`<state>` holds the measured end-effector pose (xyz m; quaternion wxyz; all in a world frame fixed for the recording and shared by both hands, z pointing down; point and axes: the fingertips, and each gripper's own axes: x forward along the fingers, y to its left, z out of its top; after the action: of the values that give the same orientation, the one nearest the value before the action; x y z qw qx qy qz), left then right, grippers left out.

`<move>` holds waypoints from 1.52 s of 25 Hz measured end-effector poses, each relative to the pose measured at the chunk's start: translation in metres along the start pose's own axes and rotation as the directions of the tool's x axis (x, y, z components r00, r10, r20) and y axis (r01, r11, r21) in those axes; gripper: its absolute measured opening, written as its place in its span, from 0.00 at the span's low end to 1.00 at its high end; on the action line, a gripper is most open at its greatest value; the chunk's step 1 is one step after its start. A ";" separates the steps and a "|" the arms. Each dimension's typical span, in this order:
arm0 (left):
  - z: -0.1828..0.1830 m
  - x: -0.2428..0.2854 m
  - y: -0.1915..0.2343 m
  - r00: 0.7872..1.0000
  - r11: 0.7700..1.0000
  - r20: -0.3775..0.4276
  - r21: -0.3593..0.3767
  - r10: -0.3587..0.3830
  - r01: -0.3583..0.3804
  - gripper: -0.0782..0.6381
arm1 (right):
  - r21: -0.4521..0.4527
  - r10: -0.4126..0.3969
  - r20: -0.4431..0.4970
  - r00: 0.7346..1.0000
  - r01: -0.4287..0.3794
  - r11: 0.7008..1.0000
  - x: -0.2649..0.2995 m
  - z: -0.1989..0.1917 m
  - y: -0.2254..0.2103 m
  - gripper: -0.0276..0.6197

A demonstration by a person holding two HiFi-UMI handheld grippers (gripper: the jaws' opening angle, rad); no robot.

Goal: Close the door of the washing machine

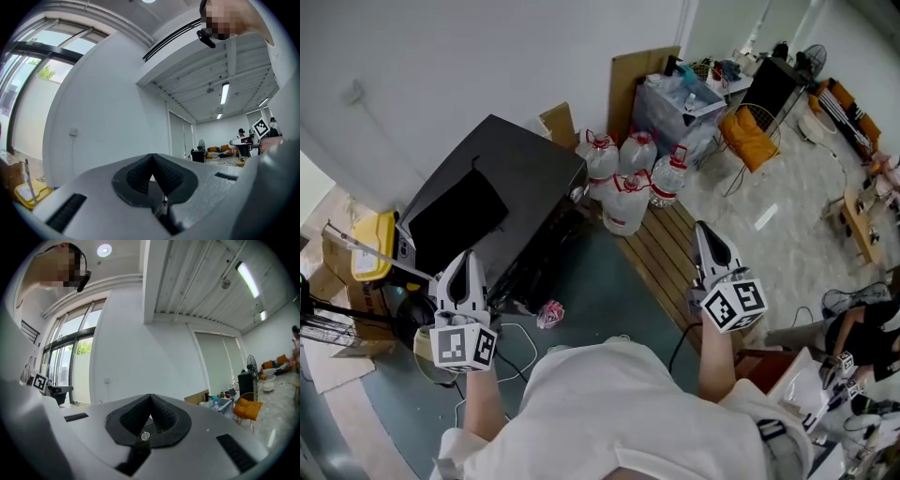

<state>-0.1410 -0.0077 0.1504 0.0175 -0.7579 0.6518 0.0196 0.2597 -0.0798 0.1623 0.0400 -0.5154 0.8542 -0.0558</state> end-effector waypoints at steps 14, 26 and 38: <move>0.006 0.003 -0.001 1.000 1.000 0.014 -0.004 0.001 -0.001 0.12 | -0.111 -0.067 0.012 0.998 0.068 0.991 -0.022 0.012 0.008 0.04; -0.011 0.005 -0.006 0.999 0.999 -0.020 -0.038 -0.036 0.035 0.12 | -0.111 -0.060 -0.024 0.998 0.057 0.992 -0.013 -0.003 0.025 0.04; -0.010 0.015 -0.036 0.989 0.990 -0.041 -0.019 -0.141 0.140 0.12 | -0.141 -0.077 -0.001 0.997 0.076 0.987 -0.021 0.008 0.028 0.04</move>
<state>-0.1036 -0.0174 0.1594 -0.0009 -0.8023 0.5969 0.0075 0.2454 -0.0488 0.1511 -0.0014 -0.5490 0.8358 0.0016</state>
